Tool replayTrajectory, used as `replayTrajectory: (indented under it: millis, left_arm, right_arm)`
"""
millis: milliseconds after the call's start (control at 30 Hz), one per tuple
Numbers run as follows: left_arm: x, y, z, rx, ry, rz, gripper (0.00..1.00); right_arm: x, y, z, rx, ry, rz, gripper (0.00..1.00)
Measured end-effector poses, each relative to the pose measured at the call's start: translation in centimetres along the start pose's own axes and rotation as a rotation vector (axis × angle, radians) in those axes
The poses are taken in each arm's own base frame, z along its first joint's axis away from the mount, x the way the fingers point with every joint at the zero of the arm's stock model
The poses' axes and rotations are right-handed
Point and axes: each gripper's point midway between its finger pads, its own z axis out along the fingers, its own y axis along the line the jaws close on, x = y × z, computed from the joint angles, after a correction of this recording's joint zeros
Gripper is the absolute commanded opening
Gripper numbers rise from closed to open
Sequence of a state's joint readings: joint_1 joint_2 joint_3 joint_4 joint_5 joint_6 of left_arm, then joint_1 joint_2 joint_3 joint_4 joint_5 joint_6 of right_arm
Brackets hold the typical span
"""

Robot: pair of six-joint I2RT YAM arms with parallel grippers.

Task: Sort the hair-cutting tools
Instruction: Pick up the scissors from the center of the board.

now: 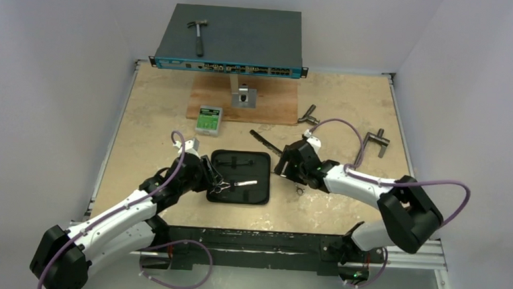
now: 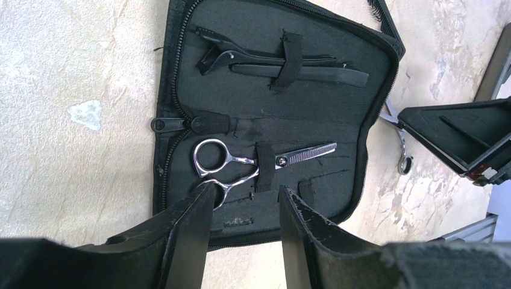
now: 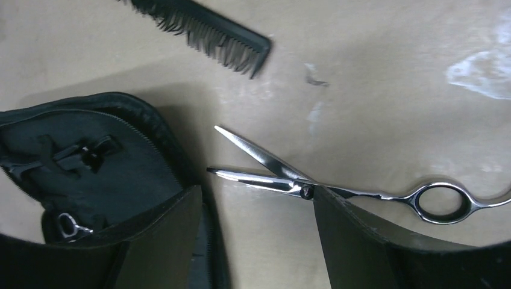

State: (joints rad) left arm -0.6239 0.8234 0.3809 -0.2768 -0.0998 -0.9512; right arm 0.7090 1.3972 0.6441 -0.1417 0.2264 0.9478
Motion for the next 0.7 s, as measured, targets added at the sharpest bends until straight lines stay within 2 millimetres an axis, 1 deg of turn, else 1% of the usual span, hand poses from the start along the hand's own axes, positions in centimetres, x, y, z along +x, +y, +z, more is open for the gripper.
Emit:
replayTrajectory:
  millis: [100,167,233,300,333,433,533,633,700]
  left_arm:
    - [0.0,0.0,0.0,0.001,0.003,0.000,0.43]
    - [0.1,0.0,0.0,0.001,0.003,-0.001,0.43]
    - [0.1,0.0,0.0,0.001,0.003,-0.001,0.43]
    - [0.0,-0.1,0.0,0.002,0.002,-0.004,0.43]
    - [0.0,-0.1,0.0,0.002,0.002,-0.005,0.43]
    - [0.1,-0.1,0.0,0.002,0.003,-0.008,0.43]
    - [0.2,-0.1,0.1,0.002,0.009,-0.008,0.42]
    - [0.3,-0.2,0.3,0.008,0.018,-0.008,0.42]
    - [0.4,-0.3,0.3,0.013,0.022,-0.008,0.42]
  right_arm:
    - [0.2,1.6,0.4,-0.027,0.019,0.000,0.68]
    - [0.3,1.9,0.4,-0.029,0.030,-0.001,0.68]
    - [0.3,1.3,0.2,-0.002,0.033,-0.018,0.68]
    - [0.0,0.3,-0.3,0.040,0.025,-0.059,0.68]
    - [-0.3,-0.3,-0.7,0.061,0.020,-0.092,0.68]
    - [-1.4,-0.9,-1.4,0.093,0.012,-0.176,0.69]
    - [-1.8,-1.2,-1.4,0.102,0.014,-0.246,0.68]
    - [-1.4,-1.9,-1.0,0.121,0.034,-0.309,0.68]
    - [-1.2,-2.2,-0.7,0.127,0.049,-0.350,0.70]
